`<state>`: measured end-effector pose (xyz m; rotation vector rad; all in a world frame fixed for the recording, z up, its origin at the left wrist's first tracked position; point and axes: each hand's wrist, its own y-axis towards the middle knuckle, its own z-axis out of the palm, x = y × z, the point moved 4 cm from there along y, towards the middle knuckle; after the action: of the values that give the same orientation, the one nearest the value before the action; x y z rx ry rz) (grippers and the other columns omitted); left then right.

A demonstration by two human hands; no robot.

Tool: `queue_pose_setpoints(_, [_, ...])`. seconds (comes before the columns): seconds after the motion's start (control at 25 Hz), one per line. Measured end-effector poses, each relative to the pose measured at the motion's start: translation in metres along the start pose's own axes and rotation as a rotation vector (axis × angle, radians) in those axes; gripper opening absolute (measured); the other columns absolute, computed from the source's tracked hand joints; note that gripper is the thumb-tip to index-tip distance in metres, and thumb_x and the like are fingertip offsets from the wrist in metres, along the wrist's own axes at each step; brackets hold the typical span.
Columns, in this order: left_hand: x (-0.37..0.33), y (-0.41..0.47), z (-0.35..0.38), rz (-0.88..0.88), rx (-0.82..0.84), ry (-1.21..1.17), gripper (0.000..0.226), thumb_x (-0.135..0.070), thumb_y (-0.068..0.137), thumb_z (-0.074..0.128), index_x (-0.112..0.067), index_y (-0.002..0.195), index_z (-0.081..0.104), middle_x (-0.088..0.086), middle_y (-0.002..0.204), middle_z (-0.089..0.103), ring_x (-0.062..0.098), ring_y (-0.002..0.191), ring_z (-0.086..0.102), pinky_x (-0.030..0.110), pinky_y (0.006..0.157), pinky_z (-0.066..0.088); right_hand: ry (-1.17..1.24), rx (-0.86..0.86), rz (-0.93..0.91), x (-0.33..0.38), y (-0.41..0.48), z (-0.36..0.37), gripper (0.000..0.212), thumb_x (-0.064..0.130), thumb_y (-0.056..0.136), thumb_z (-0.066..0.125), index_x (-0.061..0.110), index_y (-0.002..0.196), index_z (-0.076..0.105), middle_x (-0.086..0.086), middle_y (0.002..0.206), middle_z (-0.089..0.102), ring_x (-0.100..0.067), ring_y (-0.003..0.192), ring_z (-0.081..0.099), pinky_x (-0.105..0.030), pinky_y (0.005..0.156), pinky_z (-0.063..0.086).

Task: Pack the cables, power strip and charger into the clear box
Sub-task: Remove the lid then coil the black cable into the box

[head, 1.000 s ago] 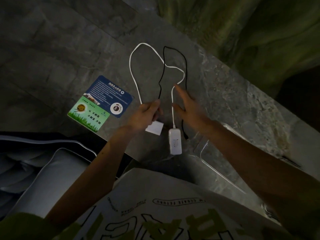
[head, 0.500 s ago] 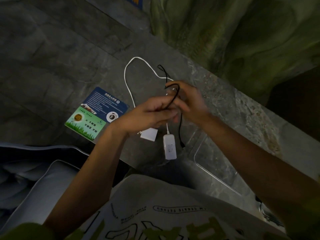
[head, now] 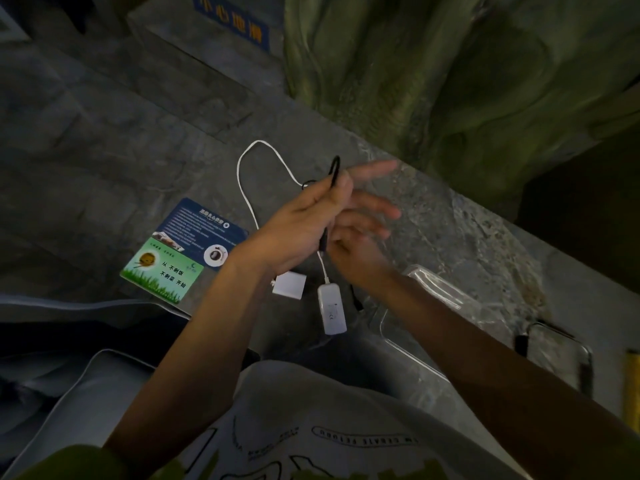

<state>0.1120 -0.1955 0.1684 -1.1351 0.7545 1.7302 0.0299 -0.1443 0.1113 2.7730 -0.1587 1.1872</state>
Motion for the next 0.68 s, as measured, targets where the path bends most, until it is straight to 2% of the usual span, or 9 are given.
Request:
queue_pose_setpoints(0.04, [-0.001,0.003,-0.001,0.017,-0.022,-0.032,0.050,-0.042,0.095,0.028,-0.026,0.140,0.041,0.008,0.114,0.068,0.023,0.099,0.067,0.030,0.083,0.052,0.089,0.081,0.095,-0.004,-0.003,0.004,0.019,0.000,0.096,0.047,0.003,0.104,0.063,0.002,0.095,0.061,0.006,0.085,0.052,-0.006,0.074,0.043])
queue_pose_setpoints(0.08, [-0.002,0.006,-0.003,0.034,-0.045,-0.055,0.051,-0.040,0.095,0.029,-0.026,0.144,0.035,0.009,0.119,0.066,0.025,0.104,0.066,0.031,0.087,0.052,0.106,0.119,0.103,-0.005,-0.005,0.005,0.020,0.006,0.098,0.045,0.016,0.093,0.062,0.008,0.083,0.060,0.004,0.073,0.056,-0.011,0.065,0.045])
queue_pose_setpoints(0.16, [-0.004,0.011,-0.008,0.069,-0.088,-0.071,0.052,-0.030,0.099,0.034,-0.022,0.150,0.023,0.011,0.129,0.060,0.028,0.115,0.062,0.034,0.095,0.050,0.132,0.143,0.101,-0.003,-0.012,0.003,0.027,0.016,0.101,0.043,0.031,0.082,0.055,0.010,0.065,0.056,-0.002,0.058,0.057,-0.016,0.058,0.045])
queue_pose_setpoints(0.28, [-0.006,0.018,-0.012,0.108,-0.141,-0.020,0.053,-0.014,0.103,0.032,-0.016,0.152,0.013,0.010,0.139,0.052,0.024,0.126,0.055,0.037,0.106,0.043,0.151,0.131,0.094,-0.007,-0.022,-0.006,0.021,0.023,0.101,0.043,0.014,0.092,0.060,0.004,0.062,0.053,-0.010,0.055,0.053,-0.024,0.055,0.045])
queue_pose_setpoints(0.36, [-0.007,0.022,-0.012,0.125,-0.171,0.012,0.055,-0.013,0.102,0.034,-0.012,0.152,0.011,0.009,0.144,0.047,0.020,0.131,0.050,0.035,0.110,0.039,0.120,0.100,0.109,-0.010,-0.028,-0.012,0.021,0.024,0.099,0.048,0.008,0.094,0.060,-0.004,0.065,0.055,-0.017,0.059,0.056,-0.031,0.058,0.047])
queue_pose_setpoints(0.56, [-0.012,0.034,-0.005,0.193,-0.275,0.065,0.063,-0.013,0.097,0.039,-0.010,0.152,0.009,0.009,0.153,0.034,0.015,0.138,0.040,0.033,0.114,0.033,0.073,0.122,0.183,-0.033,-0.052,-0.026,0.013,0.024,0.098,0.050,0.017,0.094,0.061,-0.001,0.081,0.064,-0.011,0.076,0.063,-0.025,0.070,0.052])
queue_pose_setpoints(0.68, [-0.021,0.040,-0.008,0.245,-0.364,0.099,0.065,-0.014,0.097,0.039,-0.008,0.152,0.007,0.009,0.156,0.028,0.014,0.141,0.034,0.033,0.116,0.030,0.014,0.090,0.228,-0.053,-0.067,-0.031,0.014,0.027,0.098,0.050,0.020,0.094,0.060,0.001,0.078,0.063,-0.010,0.072,0.062,-0.024,0.065,0.051])
